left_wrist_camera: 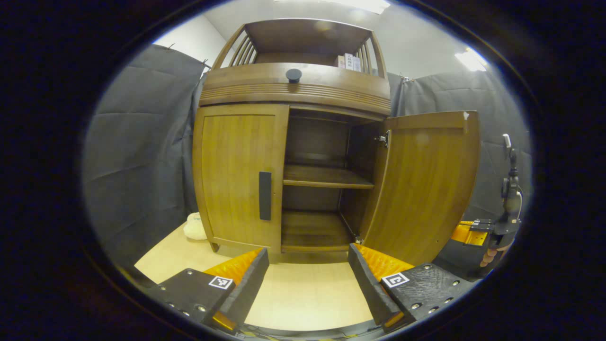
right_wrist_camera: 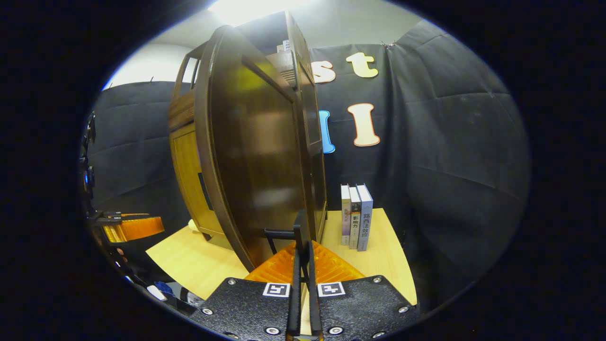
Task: Open the right door of the double-door shoe cabinet with the right hand, and open the left door with the left hand.
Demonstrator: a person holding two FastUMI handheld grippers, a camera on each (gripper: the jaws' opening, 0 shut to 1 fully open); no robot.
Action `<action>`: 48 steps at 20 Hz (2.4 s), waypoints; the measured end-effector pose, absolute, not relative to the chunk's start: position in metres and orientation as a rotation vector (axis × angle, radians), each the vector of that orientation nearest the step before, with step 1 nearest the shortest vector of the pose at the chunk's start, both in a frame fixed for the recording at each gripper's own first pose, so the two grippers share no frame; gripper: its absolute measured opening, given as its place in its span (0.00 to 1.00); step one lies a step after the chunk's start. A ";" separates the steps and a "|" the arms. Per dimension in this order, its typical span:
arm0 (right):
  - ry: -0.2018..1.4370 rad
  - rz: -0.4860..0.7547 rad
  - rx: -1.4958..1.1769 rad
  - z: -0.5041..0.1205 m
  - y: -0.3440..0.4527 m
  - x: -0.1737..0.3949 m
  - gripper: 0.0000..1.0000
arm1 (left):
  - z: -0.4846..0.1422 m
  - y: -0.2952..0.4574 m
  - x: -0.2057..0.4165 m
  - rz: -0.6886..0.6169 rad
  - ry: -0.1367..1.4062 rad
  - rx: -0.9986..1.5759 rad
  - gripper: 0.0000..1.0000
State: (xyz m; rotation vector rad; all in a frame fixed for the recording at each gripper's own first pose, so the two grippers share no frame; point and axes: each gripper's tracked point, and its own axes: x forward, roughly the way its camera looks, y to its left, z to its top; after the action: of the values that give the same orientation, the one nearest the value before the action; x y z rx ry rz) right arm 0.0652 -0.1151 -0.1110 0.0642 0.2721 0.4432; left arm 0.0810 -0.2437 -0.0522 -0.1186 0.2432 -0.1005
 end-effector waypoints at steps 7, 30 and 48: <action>0.277 0.535 0.113 -0.110 -0.121 0.068 0.08 | -0.045 -0.246 0.064 0.021 0.225 -0.074 1.00; 0.249 -0.016 0.230 -0.089 -0.206 0.009 0.95 | -0.051 -0.123 0.249 -0.029 0.194 -0.071 1.00; 0.267 -0.258 0.236 -0.099 -0.163 -0.068 0.95 | -0.096 -0.135 0.360 -0.178 0.181 -0.029 0.46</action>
State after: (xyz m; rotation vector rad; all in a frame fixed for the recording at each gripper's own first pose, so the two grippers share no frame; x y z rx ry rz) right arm -0.0677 -0.1630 -0.0992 0.2361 0.2673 -0.2584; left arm 0.3600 -0.1348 -0.0960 -0.0292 0.1806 -0.1784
